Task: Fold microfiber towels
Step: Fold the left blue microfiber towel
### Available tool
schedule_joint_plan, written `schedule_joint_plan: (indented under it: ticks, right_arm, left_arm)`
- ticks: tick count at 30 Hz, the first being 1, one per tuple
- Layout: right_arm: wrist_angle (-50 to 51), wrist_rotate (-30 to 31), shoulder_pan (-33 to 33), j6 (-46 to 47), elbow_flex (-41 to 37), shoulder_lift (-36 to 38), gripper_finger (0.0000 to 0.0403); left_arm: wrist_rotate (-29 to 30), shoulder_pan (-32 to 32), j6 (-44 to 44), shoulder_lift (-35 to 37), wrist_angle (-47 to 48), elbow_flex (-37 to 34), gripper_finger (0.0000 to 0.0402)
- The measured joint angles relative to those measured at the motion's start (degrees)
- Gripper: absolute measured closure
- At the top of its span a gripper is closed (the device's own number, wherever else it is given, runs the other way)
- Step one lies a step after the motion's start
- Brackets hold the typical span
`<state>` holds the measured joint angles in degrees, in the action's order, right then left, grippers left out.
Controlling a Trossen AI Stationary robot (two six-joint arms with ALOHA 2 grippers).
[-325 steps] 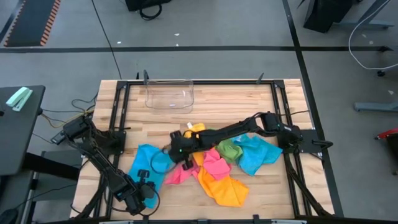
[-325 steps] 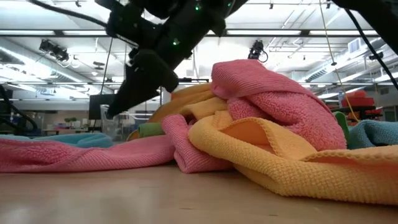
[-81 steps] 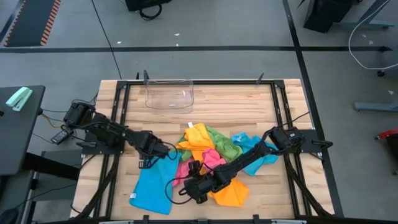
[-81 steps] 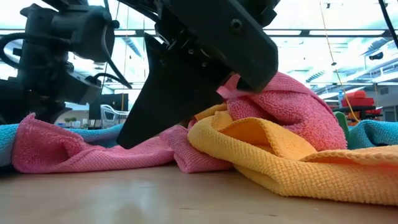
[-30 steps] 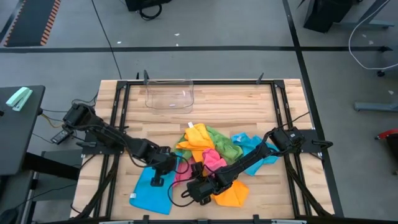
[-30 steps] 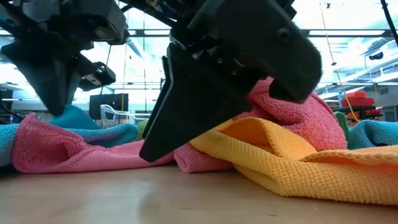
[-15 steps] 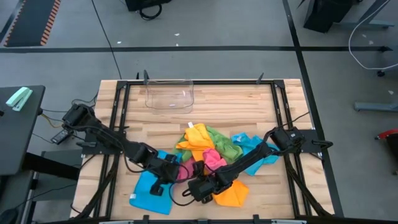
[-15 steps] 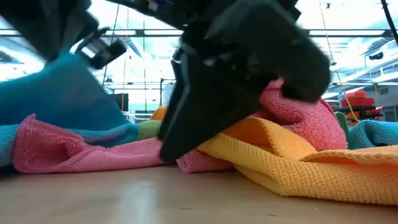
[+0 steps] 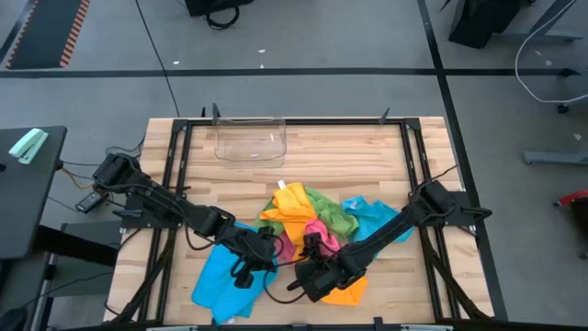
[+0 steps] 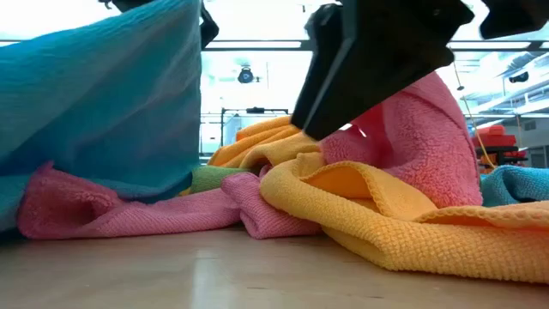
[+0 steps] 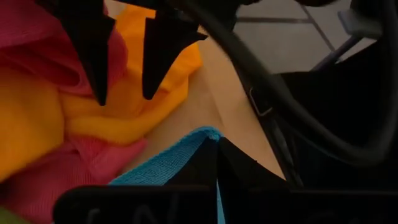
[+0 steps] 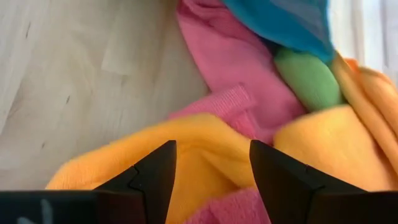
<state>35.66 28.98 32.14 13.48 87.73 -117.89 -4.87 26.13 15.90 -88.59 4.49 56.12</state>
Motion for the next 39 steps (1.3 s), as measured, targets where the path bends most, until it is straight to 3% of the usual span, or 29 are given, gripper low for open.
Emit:
schedule_joint_plan:
  ticks: [6,10,18,24,29,39]
  right_arm:
    - [-6.2,1.4,-0.2,3.1,-7.8,5.4,0.0190]
    - [-10.9,1.4,-0.1,3.0,-11.4,7.6,0.0190]
    - [-13.8,1.5,-0.1,1.7,-12.4,7.9,0.0190]
    - [-14.3,1.5,-0.2,1.6,-12.4,7.9,0.0190]
    - [-14.6,1.5,-0.1,1.6,-12.4,7.9,0.0190]
    - [-15.4,1.5,-0.1,1.7,-12.4,7.9,0.0190]
  left_arm:
    - [0.2,-0.2,1.6,-3.4,-3.4,0.0,0.0385]
    - [0.2,0.4,0.2,-6.4,-10.8,0.0,0.0379]
    - [0.3,-1.1,-2.7,-6.5,-14.4,0.0,0.0394]
    - [0.3,-2.6,-1.7,-6.4,-6.7,0.0,0.0377]
    - [0.2,-3.0,-2.1,-3.8,0.5,0.0,0.0394]
    - [1.9,-2.9,0.0,3.2,29.0,-0.2,0.0385]
